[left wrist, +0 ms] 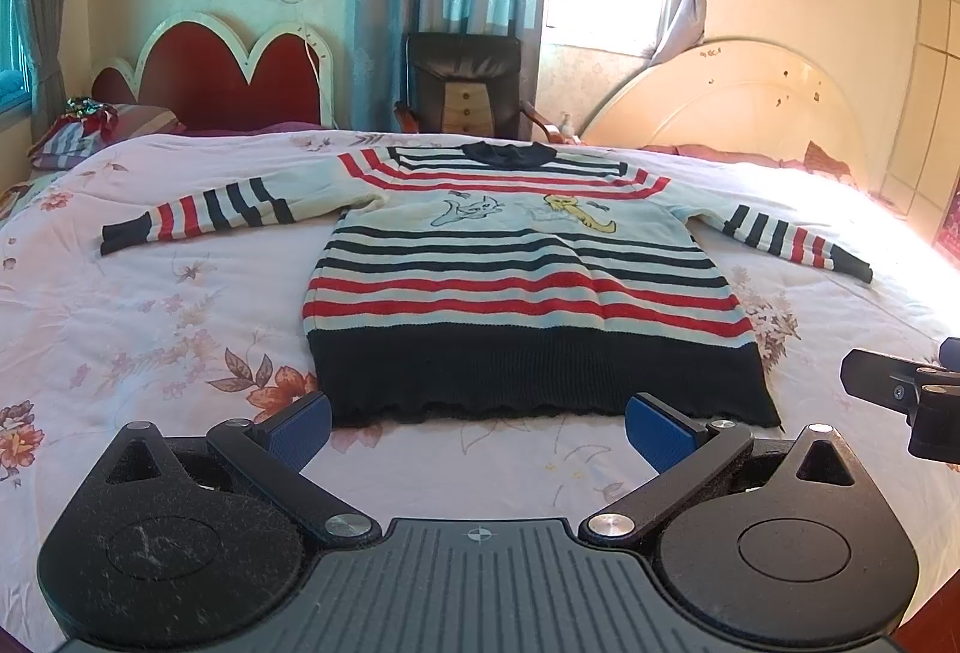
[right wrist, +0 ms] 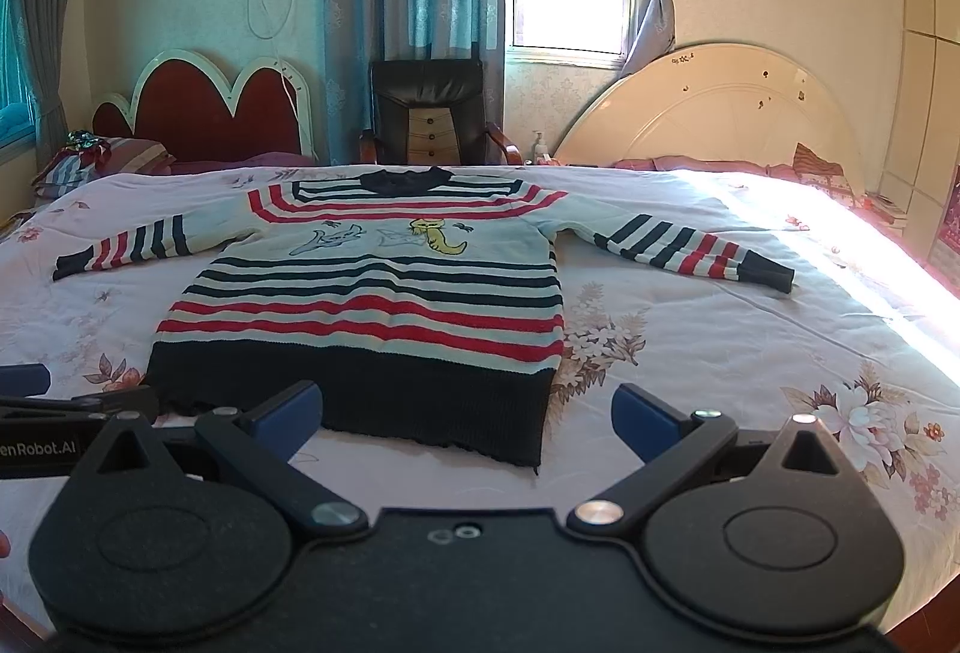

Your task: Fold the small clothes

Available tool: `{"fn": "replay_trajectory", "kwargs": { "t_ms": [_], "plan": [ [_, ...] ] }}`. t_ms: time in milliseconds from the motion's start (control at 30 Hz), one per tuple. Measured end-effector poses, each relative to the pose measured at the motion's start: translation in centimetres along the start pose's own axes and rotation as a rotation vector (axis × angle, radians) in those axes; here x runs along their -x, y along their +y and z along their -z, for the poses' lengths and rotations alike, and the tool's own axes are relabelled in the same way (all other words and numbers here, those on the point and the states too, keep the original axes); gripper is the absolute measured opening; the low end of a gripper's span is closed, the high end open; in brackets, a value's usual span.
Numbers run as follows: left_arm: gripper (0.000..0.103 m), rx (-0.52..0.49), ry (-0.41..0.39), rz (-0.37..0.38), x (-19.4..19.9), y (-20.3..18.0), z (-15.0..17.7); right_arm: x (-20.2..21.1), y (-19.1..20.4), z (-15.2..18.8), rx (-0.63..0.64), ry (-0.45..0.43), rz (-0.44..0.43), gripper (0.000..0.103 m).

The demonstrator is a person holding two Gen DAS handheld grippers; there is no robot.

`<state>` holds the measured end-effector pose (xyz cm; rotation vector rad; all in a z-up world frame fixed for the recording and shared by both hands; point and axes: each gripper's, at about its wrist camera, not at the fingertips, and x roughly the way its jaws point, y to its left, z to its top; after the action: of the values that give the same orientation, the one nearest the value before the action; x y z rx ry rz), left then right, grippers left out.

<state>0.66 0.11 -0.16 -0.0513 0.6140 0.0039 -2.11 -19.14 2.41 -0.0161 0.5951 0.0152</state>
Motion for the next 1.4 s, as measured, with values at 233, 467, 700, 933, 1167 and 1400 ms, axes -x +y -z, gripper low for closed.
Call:
{"fn": "replay_trajectory", "kwargs": {
  "t_ms": [233,467,700,933,1167,1400],
  "plan": [
    [0.103,-0.001,0.000,0.000,0.0,0.0,0.0,0.0,0.0,0.0,-0.001,0.000,0.000,0.102],
    [0.103,-0.003,0.002,0.002,0.0,0.0,0.1,-0.1,0.1,0.0,-0.002,0.001,0.002,0.102],
    [0.103,-0.004,0.003,0.002,-0.1,0.0,0.1,-0.1,0.2,0.3,-0.001,0.003,0.002,0.102],
    [0.103,-0.004,0.008,-0.001,-0.2,0.3,0.2,-0.1,0.5,0.4,0.000,0.003,-0.003,0.102],
    [0.103,0.025,0.042,0.025,-1.4,0.4,-0.2,-0.8,-0.6,0.4,-0.018,0.018,-0.005,0.102],
    [0.103,-0.053,-0.029,0.120,-4.5,-1.1,-2.8,-3.8,-7.7,-1.7,-0.170,-0.023,0.058,0.100]
  ]
}}
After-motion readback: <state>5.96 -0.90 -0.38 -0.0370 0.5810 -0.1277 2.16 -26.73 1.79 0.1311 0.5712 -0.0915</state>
